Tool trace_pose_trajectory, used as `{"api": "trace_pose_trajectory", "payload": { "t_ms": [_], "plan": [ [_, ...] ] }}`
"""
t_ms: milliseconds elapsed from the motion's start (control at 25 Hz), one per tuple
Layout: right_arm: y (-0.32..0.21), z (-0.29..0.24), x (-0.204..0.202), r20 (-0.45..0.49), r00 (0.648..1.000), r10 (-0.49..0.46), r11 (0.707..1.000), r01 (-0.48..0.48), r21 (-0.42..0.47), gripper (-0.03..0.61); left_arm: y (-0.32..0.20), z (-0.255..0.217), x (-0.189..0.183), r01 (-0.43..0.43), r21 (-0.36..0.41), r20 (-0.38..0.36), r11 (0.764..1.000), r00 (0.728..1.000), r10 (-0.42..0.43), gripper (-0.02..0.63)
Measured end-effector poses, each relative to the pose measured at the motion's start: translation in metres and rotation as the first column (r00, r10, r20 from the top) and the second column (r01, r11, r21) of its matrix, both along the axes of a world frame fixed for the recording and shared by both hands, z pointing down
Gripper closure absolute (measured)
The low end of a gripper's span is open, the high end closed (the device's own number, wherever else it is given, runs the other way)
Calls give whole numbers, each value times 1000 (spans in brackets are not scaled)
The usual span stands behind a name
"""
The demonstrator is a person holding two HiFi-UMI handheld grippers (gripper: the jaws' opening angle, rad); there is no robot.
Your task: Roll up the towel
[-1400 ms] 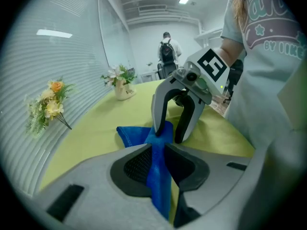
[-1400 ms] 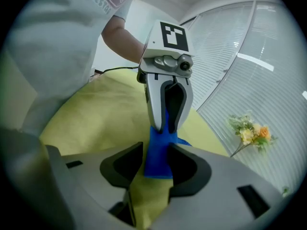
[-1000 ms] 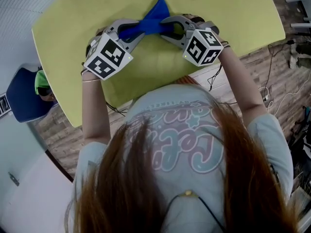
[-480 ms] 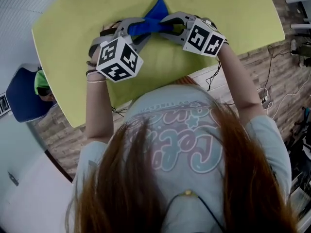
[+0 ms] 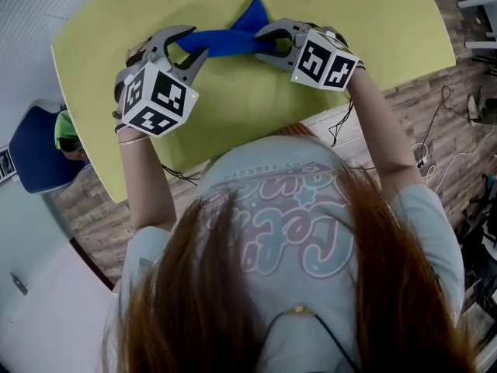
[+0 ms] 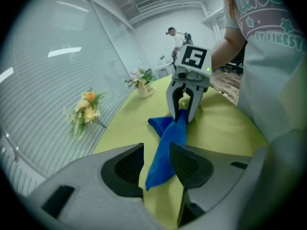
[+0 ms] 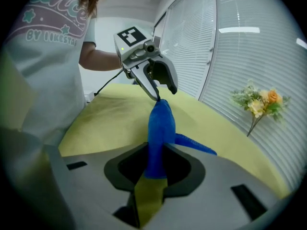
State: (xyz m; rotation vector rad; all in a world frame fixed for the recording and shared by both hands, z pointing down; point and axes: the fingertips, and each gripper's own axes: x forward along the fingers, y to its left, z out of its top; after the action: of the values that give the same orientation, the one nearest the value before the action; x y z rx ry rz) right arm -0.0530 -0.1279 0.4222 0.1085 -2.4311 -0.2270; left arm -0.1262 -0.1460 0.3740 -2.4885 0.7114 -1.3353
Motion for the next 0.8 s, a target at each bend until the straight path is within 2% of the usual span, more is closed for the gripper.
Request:
{"api": "trace_pose_trajectory", "payload": {
  "t_ms": [120, 200, 280, 440, 640, 800],
  "plan": [
    [0, 0, -1, -30, 999, -25, 1000, 26, 6, 485, 13, -1, 42, -130, 6, 5, 991, 992, 130, 472],
    [0, 1, 0, -29, 999, -26, 1000, 25, -11, 485, 23, 16, 64, -204, -30, 46, 979, 978, 205, 472],
    [0, 0, 0, -20, 1000, -23, 1000, 23, -20, 485, 27, 35, 74, -236, -68, 87, 969, 967, 241, 466],
    [0, 0, 0, 11, 1000, -12, 999, 12, -50, 485, 24, 53, 77, -221, -86, 112, 972, 967, 229, 460],
    [-3, -3, 0, 61, 998, 10, 994, -3, -109, 485, 12, 51, 77, -199, -84, 57, 976, 977, 204, 468],
    [-3, -3, 0, 70, 997, 9, 992, -1, -123, 485, 12, 51, 77, -173, -118, 39, 978, 983, 178, 485]
  ]
}}
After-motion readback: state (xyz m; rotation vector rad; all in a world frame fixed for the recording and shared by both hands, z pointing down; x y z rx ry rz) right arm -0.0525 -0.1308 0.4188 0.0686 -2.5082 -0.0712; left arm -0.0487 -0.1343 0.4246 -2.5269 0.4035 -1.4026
